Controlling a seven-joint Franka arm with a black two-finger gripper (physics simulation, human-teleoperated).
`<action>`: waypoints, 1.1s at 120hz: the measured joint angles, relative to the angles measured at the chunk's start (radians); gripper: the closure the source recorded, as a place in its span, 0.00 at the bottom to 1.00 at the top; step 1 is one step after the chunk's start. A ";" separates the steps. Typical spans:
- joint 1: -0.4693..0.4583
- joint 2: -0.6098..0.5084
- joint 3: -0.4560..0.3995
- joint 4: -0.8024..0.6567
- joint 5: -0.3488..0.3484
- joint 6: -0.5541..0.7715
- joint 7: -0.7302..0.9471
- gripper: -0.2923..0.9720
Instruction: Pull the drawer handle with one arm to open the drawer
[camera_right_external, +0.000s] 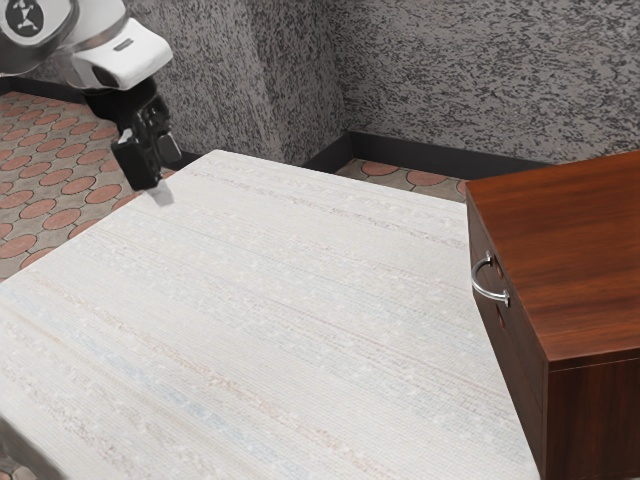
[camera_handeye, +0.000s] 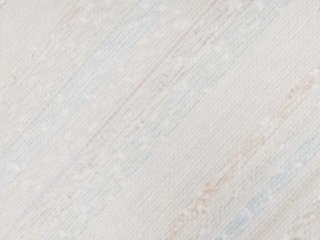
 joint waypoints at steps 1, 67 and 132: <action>-0.001 0.000 0.000 0.000 0.000 0.004 0.009 0.23; -0.139 -0.040 0.004 -0.348 0.085 0.462 0.520 0.23; -0.220 -0.078 0.005 -0.588 -0.007 0.823 0.795 0.23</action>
